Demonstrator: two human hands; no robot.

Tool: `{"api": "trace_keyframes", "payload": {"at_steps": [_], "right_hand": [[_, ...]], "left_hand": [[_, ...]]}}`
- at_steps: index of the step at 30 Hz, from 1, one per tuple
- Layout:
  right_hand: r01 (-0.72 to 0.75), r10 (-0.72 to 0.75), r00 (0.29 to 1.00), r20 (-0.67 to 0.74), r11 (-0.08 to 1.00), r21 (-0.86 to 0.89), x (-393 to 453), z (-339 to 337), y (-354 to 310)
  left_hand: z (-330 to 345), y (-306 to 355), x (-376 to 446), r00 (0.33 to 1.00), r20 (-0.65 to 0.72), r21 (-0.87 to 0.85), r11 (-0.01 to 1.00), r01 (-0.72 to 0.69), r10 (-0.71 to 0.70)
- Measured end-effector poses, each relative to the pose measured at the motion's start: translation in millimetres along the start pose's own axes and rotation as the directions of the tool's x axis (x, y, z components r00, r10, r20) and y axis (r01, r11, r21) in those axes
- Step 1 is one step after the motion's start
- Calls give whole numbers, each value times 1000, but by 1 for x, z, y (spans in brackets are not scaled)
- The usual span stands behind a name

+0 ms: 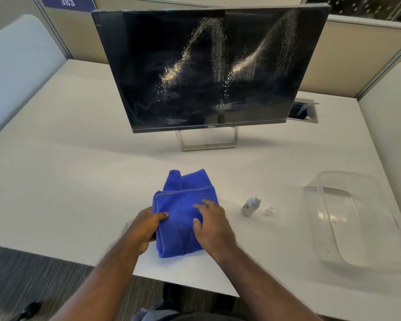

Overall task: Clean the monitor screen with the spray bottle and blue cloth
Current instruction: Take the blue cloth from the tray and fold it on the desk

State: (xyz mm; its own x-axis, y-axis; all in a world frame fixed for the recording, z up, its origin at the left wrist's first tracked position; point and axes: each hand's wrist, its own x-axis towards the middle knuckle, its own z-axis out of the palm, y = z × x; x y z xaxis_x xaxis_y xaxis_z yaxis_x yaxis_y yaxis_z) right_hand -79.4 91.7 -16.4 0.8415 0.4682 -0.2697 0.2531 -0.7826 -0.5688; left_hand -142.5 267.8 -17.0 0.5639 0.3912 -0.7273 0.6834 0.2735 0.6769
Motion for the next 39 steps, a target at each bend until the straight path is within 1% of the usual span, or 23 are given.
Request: {"api": "trace_keyframes", "payload": {"at_steps": [2,4,5,7,9,11,14,18,20,22,23,24,25,26,28,29,31,33,34,35,37,38,39], "right_hand": [[-57,62,998,18,974,-218,3,3,9],[-57,75,996,44,944,-324,6,6,15],[-26,52,997,64,935,-355,8,8,18],[92,-58,994,96,910,-404,10,12,21],[210,-163,976,143,876,-435,10,17,20],[269,-192,959,209,851,-450,6,25,20],[240,-119,949,293,873,-424,1,32,27],[261,-108,932,345,861,-436,0,26,27],[265,-112,920,375,882,-389,3,20,25],[244,-140,920,365,935,-257,8,11,22],[199,-154,941,301,972,-125,10,5,21],[137,-138,970,202,990,17,10,0,22],[67,-82,992,101,988,140,9,-6,23],[-9,0,999,36,973,230,8,-11,26],[-139,147,989,-1,941,309,5,-18,34],[-157,169,985,-14,939,307,2,-19,37],[-82,103,992,-67,961,262,-3,-17,38],[37,-22,995,-99,987,155,-8,-11,33],[84,-75,993,-94,992,92,-10,-7,30],[132,-129,989,-76,991,29,-11,-4,26],[259,-259,966,7,960,-107,-13,6,18],[318,-310,948,71,930,-184,-14,12,16],[357,-332,933,137,899,-256,-15,19,15]], "left_hand": [[-1,-5,2,997,-70,21,1000,-8,9],[-2,-10,5,984,-173,20,1000,-23,27],[-2,-12,7,975,-219,15,999,-30,32],[-4,-14,10,956,-292,29,999,-31,38],[-6,-13,12,946,-322,50,998,-22,38],[-7,-9,10,951,-307,43,999,-14,27],[-4,-2,3,966,-252,64,997,-36,51],[11,12,-14,965,-131,144,968,-208,227],[26,20,-17,956,-81,203,944,-260,281],[46,28,-19,957,-20,247,929,-275,289],[56,30,-19,957,17,275,919,-283,290],[64,31,-19,956,57,328,899,-289,287],[71,31,-17,955,104,397,869,-295,276],[75,29,-15,955,148,470,831,-296,256],[80,23,-9,957,203,605,741,-290,208],[81,18,-6,955,225,648,703,-293,191],[80,12,-2,946,271,665,676,-318,178],[74,10,-2,936,281,629,695,-348,214],[69,10,-1,935,235,603,715,-353,264],[64,9,0,929,154,574,735,-361,336],[51,6,7,885,-22,552,744,-377,465],[46,4,11,868,-60,574,728,-374,493],[41,0,14,866,-48,616,697,-366,498]]}}
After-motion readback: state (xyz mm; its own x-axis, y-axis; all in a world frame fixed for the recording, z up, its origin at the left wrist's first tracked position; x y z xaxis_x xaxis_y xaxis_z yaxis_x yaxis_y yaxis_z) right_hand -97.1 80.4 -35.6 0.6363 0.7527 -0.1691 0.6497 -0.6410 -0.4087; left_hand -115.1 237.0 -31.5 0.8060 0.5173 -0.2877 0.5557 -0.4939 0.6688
